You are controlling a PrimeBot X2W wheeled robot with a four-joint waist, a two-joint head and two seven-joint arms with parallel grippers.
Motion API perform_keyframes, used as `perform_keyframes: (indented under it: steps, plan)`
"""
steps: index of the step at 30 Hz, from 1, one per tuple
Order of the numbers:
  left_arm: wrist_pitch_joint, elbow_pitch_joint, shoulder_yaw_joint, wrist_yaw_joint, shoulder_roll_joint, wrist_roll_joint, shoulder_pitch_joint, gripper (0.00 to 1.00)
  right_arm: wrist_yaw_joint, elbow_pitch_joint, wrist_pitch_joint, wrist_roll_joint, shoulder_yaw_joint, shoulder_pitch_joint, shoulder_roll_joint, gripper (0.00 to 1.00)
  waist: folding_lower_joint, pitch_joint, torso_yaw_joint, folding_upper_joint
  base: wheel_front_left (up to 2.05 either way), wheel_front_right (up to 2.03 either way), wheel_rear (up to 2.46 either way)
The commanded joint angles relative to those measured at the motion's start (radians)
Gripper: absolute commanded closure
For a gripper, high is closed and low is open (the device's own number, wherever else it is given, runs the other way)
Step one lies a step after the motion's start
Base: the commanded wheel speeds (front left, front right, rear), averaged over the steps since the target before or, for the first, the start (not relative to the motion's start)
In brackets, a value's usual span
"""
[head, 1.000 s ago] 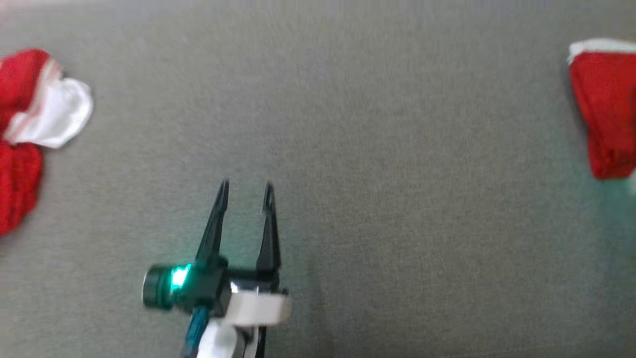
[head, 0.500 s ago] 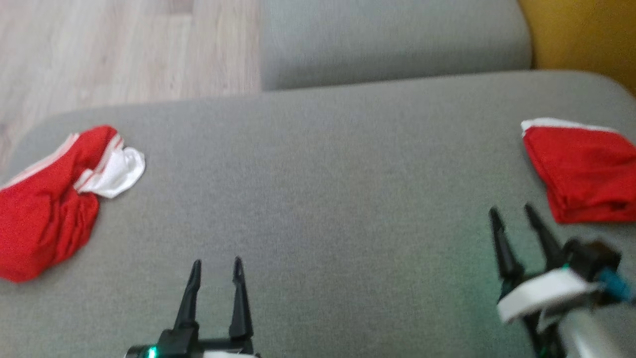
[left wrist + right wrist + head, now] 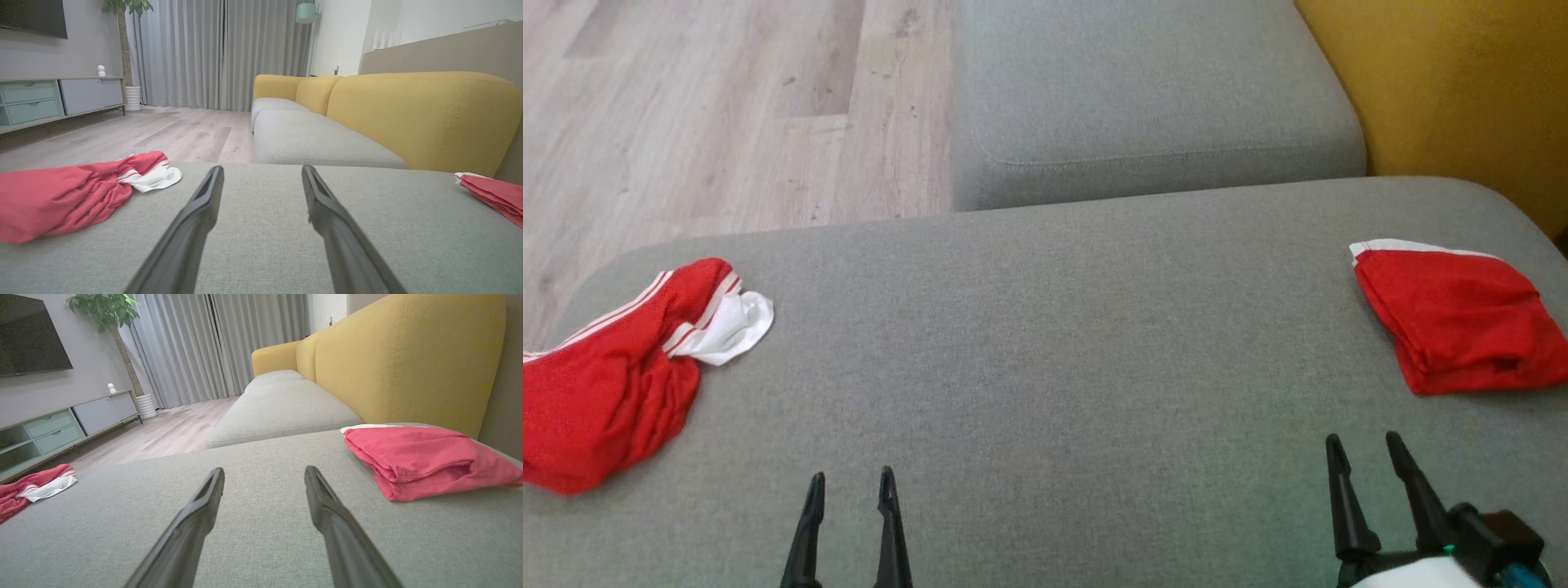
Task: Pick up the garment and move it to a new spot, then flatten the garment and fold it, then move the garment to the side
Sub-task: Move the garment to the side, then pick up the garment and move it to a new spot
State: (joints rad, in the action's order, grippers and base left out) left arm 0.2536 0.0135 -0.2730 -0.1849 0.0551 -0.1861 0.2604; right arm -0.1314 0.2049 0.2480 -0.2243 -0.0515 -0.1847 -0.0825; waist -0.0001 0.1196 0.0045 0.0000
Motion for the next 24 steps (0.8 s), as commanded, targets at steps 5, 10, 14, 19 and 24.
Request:
perform_keyframes:
  steps: [5,10,14,19,24]
  plan:
    - [0.008,-0.04,0.04,0.008,-0.005,0.024,-0.022,0.0,0.001,-0.042,0.014,0.026,-0.016,0.023,0.006,0.0,0.0001,0.005,0.007,0.0,0.0,0.0,0.0]
    - [0.008,-0.039,0.045,0.007,-0.005,0.029,-0.02,0.0,0.001,-0.038,0.014,0.038,-0.021,0.019,0.008,0.0,0.0001,0.007,0.01,0.0,0.0,0.0,0.0]
    - [0.008,-0.038,0.047,0.005,-0.005,0.027,-0.024,0.0,0.001,-0.04,0.014,0.041,-0.014,0.016,0.01,0.0,0.0001,0.005,0.015,0.0,0.0,0.0,0.0]
    - [0.008,-0.047,0.06,-0.013,-0.005,0.013,-0.036,0.0,0.001,-0.038,0.014,0.045,-0.014,0.014,0.009,0.0,0.0001,0.0,0.015,0.0,0.0,0.0,0.0]
    - [0.008,-0.054,0.08,-0.026,-0.005,0.002,-0.027,0.0,0.001,-0.033,0.014,0.046,-0.027,0.017,0.002,0.0,0.0001,0.001,0.006,0.0,0.0,0.0,0.0]
